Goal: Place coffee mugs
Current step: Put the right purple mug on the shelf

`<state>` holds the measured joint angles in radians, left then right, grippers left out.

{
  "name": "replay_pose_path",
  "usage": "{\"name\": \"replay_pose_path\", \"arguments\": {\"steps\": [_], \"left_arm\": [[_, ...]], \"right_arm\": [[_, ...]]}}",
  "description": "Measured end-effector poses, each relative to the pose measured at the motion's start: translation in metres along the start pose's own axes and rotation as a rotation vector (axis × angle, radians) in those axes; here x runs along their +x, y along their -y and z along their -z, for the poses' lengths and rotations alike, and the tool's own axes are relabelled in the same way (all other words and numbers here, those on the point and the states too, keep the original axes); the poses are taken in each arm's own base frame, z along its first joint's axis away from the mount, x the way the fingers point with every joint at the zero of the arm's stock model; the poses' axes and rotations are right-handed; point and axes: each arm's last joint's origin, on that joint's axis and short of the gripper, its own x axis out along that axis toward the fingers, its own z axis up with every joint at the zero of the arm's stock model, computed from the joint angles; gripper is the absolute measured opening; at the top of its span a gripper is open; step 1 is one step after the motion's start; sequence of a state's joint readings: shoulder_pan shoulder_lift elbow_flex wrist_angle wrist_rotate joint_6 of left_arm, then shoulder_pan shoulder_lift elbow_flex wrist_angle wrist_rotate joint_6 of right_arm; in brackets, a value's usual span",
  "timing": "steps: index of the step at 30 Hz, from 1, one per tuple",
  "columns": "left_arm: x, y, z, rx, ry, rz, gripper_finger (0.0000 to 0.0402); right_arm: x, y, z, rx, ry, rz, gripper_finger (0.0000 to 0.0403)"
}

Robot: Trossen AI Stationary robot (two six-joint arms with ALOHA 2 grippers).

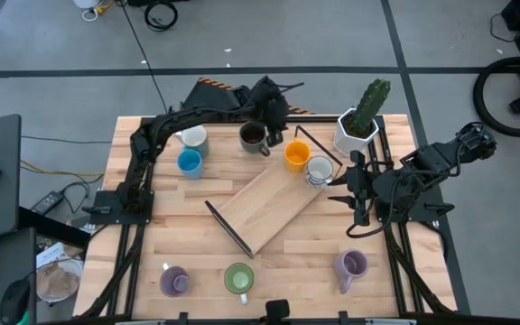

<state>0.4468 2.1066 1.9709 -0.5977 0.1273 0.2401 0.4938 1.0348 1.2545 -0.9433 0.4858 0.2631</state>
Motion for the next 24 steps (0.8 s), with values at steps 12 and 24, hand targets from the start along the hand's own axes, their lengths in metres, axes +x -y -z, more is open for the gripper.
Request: {"name": "replay_pose_path", "arguments": {"steps": [12,24], "left_arm": [[0.013,0.005,0.012,-0.09,-0.102,-0.013,0.0119],[-0.053,0.082,-0.01,0.255,-0.181,-0.012,0.0118]], "right_arm": [[0.0,-0.001,-0.002,-0.062,0.021,-0.011,0.0172],[0.03,-0.014,0.027,0.031,-0.11,-0.039,0.0172]]}}
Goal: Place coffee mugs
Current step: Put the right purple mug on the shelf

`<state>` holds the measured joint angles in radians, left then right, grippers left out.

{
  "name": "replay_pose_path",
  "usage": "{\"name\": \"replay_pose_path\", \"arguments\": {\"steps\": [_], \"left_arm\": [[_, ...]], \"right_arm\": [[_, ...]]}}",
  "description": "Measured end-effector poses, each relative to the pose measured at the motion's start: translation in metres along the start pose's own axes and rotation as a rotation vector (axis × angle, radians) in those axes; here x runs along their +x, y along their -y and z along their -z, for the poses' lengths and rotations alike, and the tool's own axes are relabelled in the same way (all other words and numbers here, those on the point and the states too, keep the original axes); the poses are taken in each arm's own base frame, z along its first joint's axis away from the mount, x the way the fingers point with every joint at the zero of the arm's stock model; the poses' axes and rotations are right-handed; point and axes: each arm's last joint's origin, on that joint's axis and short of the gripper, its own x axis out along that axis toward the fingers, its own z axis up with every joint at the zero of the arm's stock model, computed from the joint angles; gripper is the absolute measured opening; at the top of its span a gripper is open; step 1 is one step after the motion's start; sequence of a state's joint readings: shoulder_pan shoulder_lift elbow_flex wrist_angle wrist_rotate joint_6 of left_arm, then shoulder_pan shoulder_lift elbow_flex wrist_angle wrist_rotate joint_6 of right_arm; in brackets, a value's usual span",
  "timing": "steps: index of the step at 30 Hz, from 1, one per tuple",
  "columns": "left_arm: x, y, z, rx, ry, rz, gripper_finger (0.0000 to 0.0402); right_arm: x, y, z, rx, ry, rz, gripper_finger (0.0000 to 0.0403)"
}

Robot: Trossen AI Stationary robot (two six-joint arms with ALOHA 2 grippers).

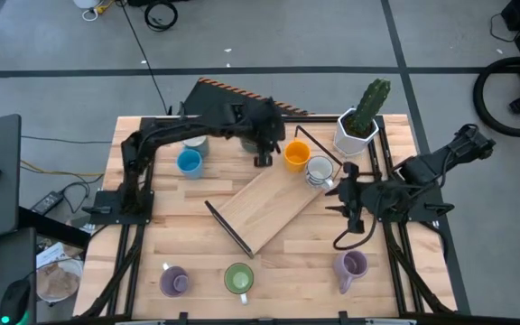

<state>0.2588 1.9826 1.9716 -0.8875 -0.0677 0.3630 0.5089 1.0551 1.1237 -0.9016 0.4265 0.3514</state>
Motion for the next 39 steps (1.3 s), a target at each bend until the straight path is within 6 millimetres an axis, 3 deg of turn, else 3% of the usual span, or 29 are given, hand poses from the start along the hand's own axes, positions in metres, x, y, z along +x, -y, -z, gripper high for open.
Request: {"name": "replay_pose_path", "arguments": {"steps": [9,17,25,29,39], "left_arm": [[0.007,0.079,-0.011,0.22,-0.022,0.053,0.0118],[-0.001,0.114,-0.018,0.286,0.015,0.093,0.0118],[0.004,0.127,-0.016,0.316,0.085,0.127,0.0118],[-0.004,0.125,-0.012,0.322,0.154,0.105,0.0118],[-0.056,0.118,0.026,0.219,0.413,-0.012,0.0118]], "right_arm": [[0.029,-0.043,0.008,0.055,-0.165,-0.069,0.0172],[0.051,-0.082,-0.003,0.153,-0.321,-0.081,0.0172],[0.056,-0.109,-0.005,0.365,-0.518,0.017,0.0172],[0.055,-0.118,-0.009,0.459,-0.573,0.038,0.0172],[0.075,-0.135,0.005,0.632,-0.812,0.077,0.0175]]}}
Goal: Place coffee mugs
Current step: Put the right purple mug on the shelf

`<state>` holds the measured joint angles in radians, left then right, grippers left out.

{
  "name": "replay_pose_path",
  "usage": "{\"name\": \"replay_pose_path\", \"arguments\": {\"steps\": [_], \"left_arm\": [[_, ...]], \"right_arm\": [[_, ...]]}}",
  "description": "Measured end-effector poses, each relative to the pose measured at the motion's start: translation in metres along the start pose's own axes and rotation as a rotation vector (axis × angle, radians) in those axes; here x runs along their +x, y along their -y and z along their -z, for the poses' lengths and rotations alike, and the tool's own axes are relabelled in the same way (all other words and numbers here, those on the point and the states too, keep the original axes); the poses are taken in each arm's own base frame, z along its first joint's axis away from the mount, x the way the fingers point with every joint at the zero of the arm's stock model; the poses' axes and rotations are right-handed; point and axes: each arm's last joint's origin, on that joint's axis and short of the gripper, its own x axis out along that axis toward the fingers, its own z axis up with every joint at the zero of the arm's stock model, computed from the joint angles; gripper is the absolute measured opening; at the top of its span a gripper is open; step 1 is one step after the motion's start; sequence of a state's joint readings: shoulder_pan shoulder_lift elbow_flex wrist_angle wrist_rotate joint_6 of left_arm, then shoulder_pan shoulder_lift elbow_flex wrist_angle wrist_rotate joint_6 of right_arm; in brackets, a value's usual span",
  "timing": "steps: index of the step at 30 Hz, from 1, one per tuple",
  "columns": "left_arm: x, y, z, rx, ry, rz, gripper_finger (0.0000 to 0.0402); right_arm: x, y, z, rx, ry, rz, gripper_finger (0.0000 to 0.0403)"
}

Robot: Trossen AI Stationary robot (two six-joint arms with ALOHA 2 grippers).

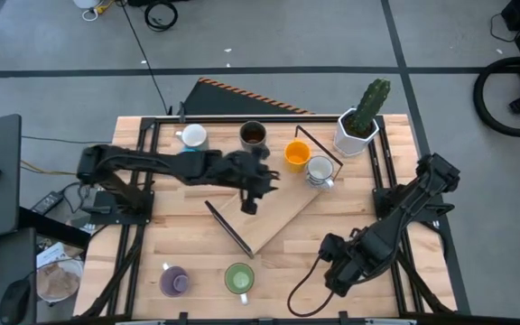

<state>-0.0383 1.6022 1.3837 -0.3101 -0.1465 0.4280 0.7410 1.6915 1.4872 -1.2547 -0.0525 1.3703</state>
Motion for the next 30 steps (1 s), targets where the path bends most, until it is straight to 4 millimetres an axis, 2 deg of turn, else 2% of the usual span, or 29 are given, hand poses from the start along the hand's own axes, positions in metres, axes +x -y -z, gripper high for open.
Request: {"name": "replay_pose_path", "arguments": {"steps": [5,10,14,24,30], "left_arm": [[-0.026,-0.002,0.007,-0.076,0.023,-0.025,0.0118],[-0.031,0.0,0.011,-0.087,0.013,-0.024,0.0118],[-0.031,-0.001,0.012,-0.107,0.009,-0.024,0.0118],[-0.031,-0.001,0.012,-0.107,0.007,-0.023,0.0118],[-0.031,-0.001,0.012,-0.106,0.006,-0.023,0.0119]], "right_arm": [[0.011,-0.001,0.002,0.044,-0.052,0.068,0.0201],[0.016,-0.002,0.002,0.073,-0.059,0.097,0.0236],[0.025,-0.004,0.004,0.069,-0.08,0.122,0.0246],[0.057,0.002,0.006,0.065,-0.123,0.094,0.0227],[0.073,0.01,0.006,0.075,-0.126,0.124,0.0186]]}}
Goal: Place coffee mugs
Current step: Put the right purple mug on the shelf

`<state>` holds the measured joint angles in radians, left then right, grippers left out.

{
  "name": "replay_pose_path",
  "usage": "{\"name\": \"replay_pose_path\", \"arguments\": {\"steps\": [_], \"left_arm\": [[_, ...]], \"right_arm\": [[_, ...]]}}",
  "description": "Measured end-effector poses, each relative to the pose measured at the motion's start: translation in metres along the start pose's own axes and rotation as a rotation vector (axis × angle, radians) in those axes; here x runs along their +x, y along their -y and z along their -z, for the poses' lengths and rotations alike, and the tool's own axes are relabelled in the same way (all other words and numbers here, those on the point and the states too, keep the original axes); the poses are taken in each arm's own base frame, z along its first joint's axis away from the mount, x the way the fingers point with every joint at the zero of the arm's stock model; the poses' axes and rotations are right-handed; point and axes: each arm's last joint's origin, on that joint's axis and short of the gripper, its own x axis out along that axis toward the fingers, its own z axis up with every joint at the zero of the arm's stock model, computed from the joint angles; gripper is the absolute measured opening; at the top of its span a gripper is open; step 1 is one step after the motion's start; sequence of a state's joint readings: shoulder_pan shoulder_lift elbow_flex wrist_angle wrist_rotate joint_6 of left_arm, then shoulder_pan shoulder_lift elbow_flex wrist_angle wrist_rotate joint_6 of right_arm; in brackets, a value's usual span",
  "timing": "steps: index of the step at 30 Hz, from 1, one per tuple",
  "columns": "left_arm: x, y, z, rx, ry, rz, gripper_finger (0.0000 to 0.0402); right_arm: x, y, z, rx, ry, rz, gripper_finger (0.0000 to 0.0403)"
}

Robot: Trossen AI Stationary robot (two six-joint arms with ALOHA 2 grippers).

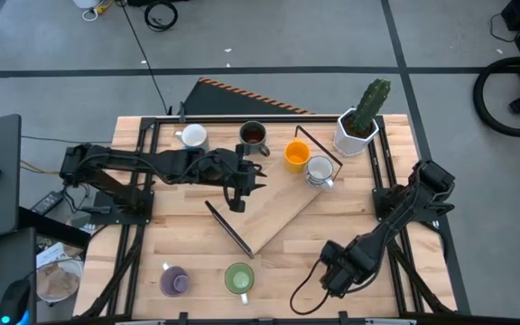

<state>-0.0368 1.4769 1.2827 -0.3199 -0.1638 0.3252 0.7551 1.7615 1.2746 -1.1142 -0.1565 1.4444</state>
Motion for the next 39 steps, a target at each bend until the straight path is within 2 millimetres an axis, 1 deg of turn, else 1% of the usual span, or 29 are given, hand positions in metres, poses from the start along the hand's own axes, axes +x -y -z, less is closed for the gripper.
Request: {"name": "replay_pose_path", "arguments": {"steps": [8,11,13,16,19,22,26,29,32,35,39], "left_arm": [[0.0,0.0,0.0,0.002,-0.003,0.001,0.0119],[0.0,0.0,0.0,0.0,0.002,-0.002,0.0119],[0.0,-0.001,-0.001,-0.002,0.012,-0.005,0.0119],[0.0,-0.001,-0.002,-0.005,0.025,-0.009,0.0119],[0.0,-0.002,-0.003,-0.026,0.035,-0.013,0.0119],[0.0,-0.002,-0.004,-0.069,0.041,-0.013,0.0119],[0.0,-0.001,-0.003,-0.119,0.035,-0.002,0.0119],[0.0,-0.002,-0.003,-0.14,0.03,0.014,0.0119],[-0.005,-0.005,-0.004,-0.176,-0.028,0.059,0.0119],[-0.012,-0.007,-0.006,-0.209,-0.098,0.106,0.0119],[-0.025,-0.006,-0.011,-0.249,-0.189,0.143,0.0119]], "right_arm": [[0.002,0.0,0.0,-0.088,0.004,-0.008,0.0086],[0.002,-0.001,0.0,-0.17,0.005,-0.012,0.0051],[0.002,-0.001,-0.001,-0.245,0.016,-0.013,0.0038],[0.001,-0.001,-0.001,-0.401,0.026,-0.009,0.0037],[-0.004,-0.003,-0.006,-0.582,0.063,-0.006,0.0038],[-0.017,-0.003,-0.014,-0.742,0.111,0.036,0.0044],[-0.043,0.003,-0.028,-0.881,0.116,0.116,0.0042],[-0.062,0.008,-0.042,-0.955,0.115,0.15,0.0041],[-0.075,0.014,-0.061,-1.02,0.12,0.151,0.0042],[-0.083,0.021,-0.084,-1.061,0.128,0.136,0.0042],[-0.088,0.037,-0.11,-1.099,0.107,0.147,0.0042]]}}
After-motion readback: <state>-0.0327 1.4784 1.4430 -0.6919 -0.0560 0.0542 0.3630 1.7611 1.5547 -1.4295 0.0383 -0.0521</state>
